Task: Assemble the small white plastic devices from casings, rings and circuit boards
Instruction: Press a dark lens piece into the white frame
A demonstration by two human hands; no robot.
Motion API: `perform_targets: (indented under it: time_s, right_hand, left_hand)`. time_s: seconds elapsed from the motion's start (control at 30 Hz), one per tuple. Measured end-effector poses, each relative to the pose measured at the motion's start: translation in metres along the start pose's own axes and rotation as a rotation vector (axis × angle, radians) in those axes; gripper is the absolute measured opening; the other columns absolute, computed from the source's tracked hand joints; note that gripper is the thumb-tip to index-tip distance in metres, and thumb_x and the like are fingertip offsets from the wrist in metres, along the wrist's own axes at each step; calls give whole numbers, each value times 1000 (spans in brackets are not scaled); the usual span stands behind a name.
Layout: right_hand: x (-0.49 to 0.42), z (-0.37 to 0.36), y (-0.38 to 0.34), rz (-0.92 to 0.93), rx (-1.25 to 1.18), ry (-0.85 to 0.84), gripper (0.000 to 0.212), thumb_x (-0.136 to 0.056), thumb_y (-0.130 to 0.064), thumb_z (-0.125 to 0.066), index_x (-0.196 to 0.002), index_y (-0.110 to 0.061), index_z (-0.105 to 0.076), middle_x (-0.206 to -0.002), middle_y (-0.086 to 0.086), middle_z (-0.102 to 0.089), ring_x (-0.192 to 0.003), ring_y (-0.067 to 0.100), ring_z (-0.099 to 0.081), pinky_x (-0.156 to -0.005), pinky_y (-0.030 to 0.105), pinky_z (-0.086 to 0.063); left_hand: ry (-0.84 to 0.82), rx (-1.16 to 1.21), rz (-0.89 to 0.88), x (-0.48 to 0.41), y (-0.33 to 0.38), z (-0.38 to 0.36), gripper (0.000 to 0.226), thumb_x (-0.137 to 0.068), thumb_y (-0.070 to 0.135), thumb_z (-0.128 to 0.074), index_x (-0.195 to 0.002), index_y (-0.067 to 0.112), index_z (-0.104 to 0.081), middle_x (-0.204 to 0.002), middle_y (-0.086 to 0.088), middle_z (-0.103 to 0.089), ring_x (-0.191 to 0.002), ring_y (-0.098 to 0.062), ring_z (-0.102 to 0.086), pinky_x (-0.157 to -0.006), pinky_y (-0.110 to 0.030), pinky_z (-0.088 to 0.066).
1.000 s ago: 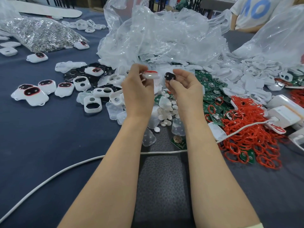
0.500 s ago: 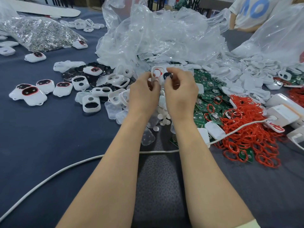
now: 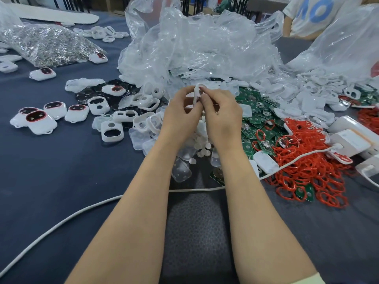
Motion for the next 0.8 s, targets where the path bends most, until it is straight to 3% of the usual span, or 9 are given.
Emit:
perform_targets:
  time_s: [0.13,0.23,0.37,0.43,0.53,0.6,0.67,0.8]
  right_hand:
    - [2,0,2,-20,-41,52,20,-91,-7,-59,-108,-6,-70,-105,8,-64,-94,13,-59,-87,23,-47]
    - [3,-1,3,-2,-13,52,14,-89,-7,-61,-101,-5,-69,-102,8,-61,-92,17,-58,-84,29,-47]
    - [3,-6,4,20,52,27,15,-88,-10,-63,-100,-5,-70,-106,9,-56,-102,23,-53,-86,30,-45]
    - [3,-6,3,12,20,23,15,-87,-8,-62,-100,-5,-70,-106,7,-53,-97,20,-54,-83,25,-46]
    - [2,-3,4,-74,-104,58,15,-88,-10,-62,-103,-11,-66,-104,3,-55,-85,12,-57,-72,11,-44]
    - [0,-1,7,-173,-189,40,18,-89,-13,-64,-106,-14,-61,-95,-2,-59,-75,-2,-56,-68,8,-43]
    - [-2,-1,11,-240,-216,5,16,-90,-15,-63,-105,-12,-63,-85,-8,-62,-69,-7,-55,-67,10,-44]
    - [-5,0,15,-296,-229,-16,13,-90,-15,-62,-100,-8,-68,-79,-2,-63,-72,10,-55,-71,25,-47]
  left_hand:
    - [-5,44,33,1,1,0,21,-93,18,-51,-100,35,-59,-90,2,-71,-86,-13,-67,-93,-44,-53]
    - [-4,67,56,0,0,-1,11,-94,24,-53,-100,30,-61,-88,1,-72,-90,-17,-68,-93,-45,-53]
    - [90,63,72,-3,-4,1,8,-99,16,-49,-101,21,-56,-86,-2,-70,-78,-12,-68,-79,-32,-57]
    - [128,87,100,-4,-4,4,10,-99,13,-47,-105,15,-56,-85,-1,-68,-70,-7,-66,-72,-27,-57]
    - [143,61,115,-5,-5,4,11,-98,12,-48,-106,12,-56,-95,-6,-68,-84,-16,-69,-81,-35,-58]
    - [147,38,107,-5,-3,4,9,-98,11,-49,-104,12,-56,-95,-4,-67,-89,-19,-69,-83,-38,-58]
    - [144,33,97,-5,-2,4,6,-97,12,-51,-99,15,-56,-87,1,-66,-80,-13,-67,-82,-38,-58]
    - [121,4,83,-3,-1,3,5,-95,15,-56,-94,20,-56,-89,-2,-67,-83,-17,-66,-86,-42,-56]
Point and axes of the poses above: each hand's wrist, its own x-axis away from the middle knuckle, its own z-axis out of the back of the hand, y = z × x, the point moved 2 cm from there along -x, towards the middle knuckle
